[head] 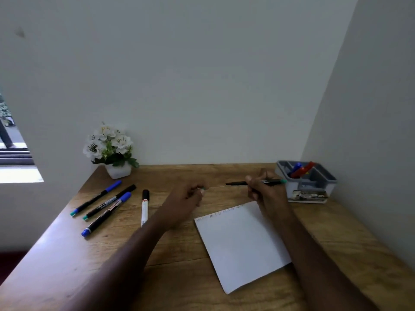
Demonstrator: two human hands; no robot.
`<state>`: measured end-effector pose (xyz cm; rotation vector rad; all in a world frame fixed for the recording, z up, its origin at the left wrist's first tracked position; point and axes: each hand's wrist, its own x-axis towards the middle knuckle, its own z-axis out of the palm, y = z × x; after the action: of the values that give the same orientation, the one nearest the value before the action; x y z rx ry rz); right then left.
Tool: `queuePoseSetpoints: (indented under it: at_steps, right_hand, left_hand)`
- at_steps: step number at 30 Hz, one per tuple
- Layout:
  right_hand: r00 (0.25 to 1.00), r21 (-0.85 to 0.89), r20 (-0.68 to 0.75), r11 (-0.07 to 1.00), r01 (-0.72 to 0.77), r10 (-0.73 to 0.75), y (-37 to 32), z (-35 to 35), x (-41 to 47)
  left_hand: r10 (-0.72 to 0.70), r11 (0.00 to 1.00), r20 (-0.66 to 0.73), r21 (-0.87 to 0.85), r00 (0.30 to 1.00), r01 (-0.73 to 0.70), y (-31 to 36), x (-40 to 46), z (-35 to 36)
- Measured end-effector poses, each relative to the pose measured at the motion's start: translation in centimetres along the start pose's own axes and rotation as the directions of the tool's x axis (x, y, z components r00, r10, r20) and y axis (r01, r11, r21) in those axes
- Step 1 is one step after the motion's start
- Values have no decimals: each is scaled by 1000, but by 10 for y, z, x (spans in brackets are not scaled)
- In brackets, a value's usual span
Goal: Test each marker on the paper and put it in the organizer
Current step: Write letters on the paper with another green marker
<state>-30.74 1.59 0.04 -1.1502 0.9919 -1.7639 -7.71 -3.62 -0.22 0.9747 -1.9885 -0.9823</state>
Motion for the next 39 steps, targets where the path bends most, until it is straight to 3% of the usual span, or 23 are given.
queuePoseSetpoints:
  at_steps: [3, 7, 11, 16, 21, 39]
  right_hand:
    - [978, -13, -194, 997, -81, 77, 15, 7, -9]
    - [961, 49, -200, 981, -186, 192, 23, 36, -16]
    - [980, -222, -156, 963, -155, 122, 28, 43, -16]
    - [995, -548, -93, 833, -76, 30, 7, 23, -9]
    - [997, -596, -71, 803, -22, -25, 16, -2, -12]
    - [1000, -664, 9, 747, 0, 9, 19, -1, -13]
  left_hand:
    - [90, 973, 47, 207, 995, -98, -10, 6, 7]
    - [111, 944, 153, 294, 982, -152, -23, 10, 4]
    - [141, 926, 231, 314, 963, -211, -31, 12, 2]
    - [124, 949, 210, 261, 970, -178, -35, 14, 3]
    - [84, 964, 161, 237, 983, -121, -36, 14, 4]
    - [54, 957, 128, 278, 990, -89, -42, 19, 2]
